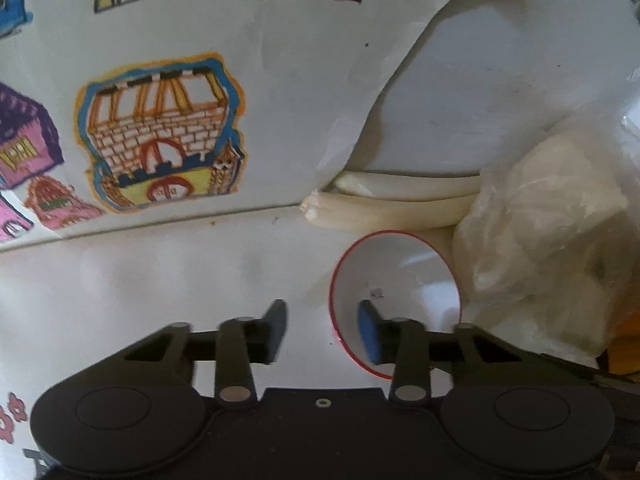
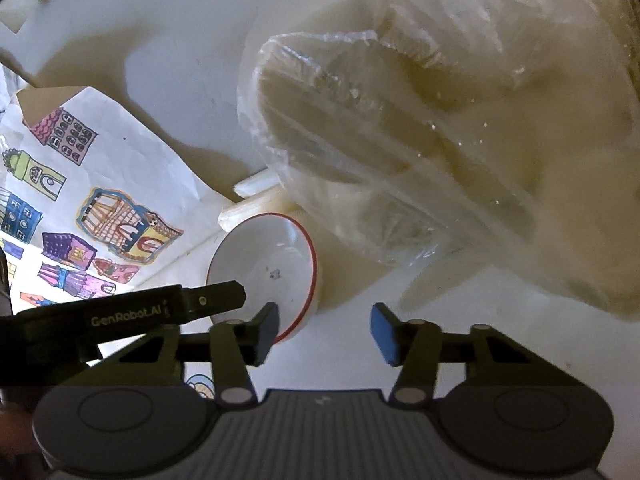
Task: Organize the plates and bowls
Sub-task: 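Close the left gripper on the second white bowl rim while the right gripper grips it, then carry the second white bowl with both grippers and lower it into the first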
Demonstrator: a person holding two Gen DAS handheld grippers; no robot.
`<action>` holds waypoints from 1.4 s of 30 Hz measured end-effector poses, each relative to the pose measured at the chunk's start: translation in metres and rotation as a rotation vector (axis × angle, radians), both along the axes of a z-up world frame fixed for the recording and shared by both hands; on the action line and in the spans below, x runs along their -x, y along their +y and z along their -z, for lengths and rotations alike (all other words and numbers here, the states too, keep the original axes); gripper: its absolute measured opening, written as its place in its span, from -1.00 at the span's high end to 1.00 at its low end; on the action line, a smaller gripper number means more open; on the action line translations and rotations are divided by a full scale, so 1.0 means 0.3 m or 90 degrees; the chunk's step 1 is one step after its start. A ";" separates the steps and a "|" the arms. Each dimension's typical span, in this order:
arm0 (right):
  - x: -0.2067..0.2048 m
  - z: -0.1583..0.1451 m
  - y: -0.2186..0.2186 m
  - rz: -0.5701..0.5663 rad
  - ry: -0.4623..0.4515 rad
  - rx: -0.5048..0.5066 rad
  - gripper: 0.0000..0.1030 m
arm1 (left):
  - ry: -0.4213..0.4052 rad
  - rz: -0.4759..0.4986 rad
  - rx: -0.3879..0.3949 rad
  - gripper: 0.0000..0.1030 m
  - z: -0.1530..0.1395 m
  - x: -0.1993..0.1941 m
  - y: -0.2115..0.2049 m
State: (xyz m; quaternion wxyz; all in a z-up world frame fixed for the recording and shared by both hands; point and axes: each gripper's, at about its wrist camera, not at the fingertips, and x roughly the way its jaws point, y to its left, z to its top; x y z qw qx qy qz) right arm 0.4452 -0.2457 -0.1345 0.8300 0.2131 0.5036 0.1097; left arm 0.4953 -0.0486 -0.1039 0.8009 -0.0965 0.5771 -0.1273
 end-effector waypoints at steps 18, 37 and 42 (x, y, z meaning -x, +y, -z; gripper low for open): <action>0.003 -0.021 0.004 -0.079 0.009 -0.012 0.62 | 0.003 0.003 0.022 0.82 -0.012 0.058 -0.001; 0.212 -0.202 -0.077 -0.146 -0.065 -0.005 0.62 | -0.070 -0.027 0.060 0.81 -0.214 0.331 0.019; 0.291 -0.231 -0.110 -0.153 -0.066 -0.008 0.62 | -0.078 -0.024 0.066 0.80 -0.249 0.405 0.002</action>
